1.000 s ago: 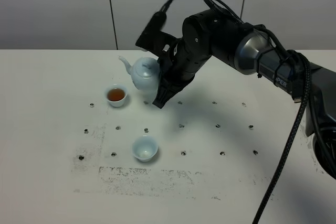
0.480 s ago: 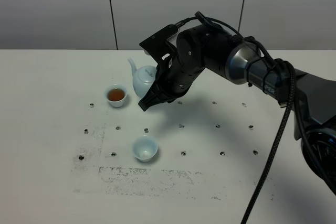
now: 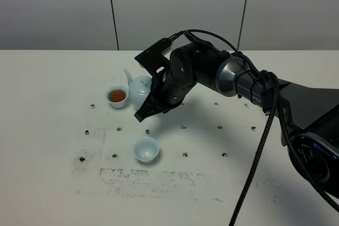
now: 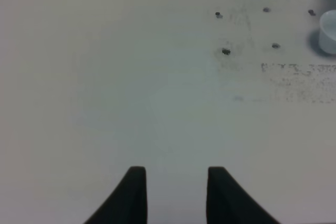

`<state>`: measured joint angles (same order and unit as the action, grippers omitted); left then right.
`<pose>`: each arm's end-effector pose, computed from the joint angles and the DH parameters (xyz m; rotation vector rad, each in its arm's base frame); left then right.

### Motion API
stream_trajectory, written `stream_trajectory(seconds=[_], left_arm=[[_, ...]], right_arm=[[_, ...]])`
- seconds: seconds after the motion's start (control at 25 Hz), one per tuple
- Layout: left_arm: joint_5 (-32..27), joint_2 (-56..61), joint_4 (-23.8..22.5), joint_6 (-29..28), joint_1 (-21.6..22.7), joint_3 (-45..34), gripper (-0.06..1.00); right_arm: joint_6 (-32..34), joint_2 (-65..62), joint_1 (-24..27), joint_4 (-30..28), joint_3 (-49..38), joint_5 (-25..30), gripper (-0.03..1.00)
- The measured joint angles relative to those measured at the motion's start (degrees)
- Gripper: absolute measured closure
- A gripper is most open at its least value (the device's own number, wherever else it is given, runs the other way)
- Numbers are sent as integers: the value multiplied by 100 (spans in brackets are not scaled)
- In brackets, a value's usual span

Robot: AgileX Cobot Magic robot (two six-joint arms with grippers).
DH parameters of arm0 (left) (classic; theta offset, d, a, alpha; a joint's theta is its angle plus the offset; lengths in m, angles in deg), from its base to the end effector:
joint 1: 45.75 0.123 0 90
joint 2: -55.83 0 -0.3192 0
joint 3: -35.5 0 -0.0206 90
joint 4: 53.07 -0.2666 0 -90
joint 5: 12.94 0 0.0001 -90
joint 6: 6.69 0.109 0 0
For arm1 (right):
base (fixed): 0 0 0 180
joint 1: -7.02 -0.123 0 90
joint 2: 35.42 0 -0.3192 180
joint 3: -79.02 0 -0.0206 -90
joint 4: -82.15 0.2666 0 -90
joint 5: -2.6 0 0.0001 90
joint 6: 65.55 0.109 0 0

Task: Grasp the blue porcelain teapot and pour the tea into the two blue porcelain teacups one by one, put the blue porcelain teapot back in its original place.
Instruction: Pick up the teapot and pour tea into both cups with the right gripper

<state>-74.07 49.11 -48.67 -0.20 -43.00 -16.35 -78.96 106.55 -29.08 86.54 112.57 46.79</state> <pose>-0.0054 -0.0076 0.2631 0.0702 2.0855 0.0052 0.4499 0.3352 0.1583 -1.0701 2.4547 0.2160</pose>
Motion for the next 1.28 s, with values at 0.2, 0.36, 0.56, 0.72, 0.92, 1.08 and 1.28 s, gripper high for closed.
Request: stream_trajectory(seconds=[0.2,0.36,0.56,0.72,0.92,1.08,1.28], left_arm=[[0,0,0,0,0,0,60],[0,0,0,0,0,0,60],[0,0,0,0,0,0,60],[0,0,0,0,0,0,60],[0,0,0,0,0,0,60],[0,0,5,0,0,0,60],[0,0,5,0,0,0,60]], right_arm=[[0,-163,35,-95,0,116,91],[-127,-629,40,-219,-19,409,91],[-759,-1295,41,-137,-683,435,91],[-1650,-1793,41,14,-1819,130,91],[-3444,-2308,130,-100,-2846,-240,91],[-5006,-2455,158,-383,-3251,-385,91],[-5625,-2473,141,-1011,-3313,-443,91]])
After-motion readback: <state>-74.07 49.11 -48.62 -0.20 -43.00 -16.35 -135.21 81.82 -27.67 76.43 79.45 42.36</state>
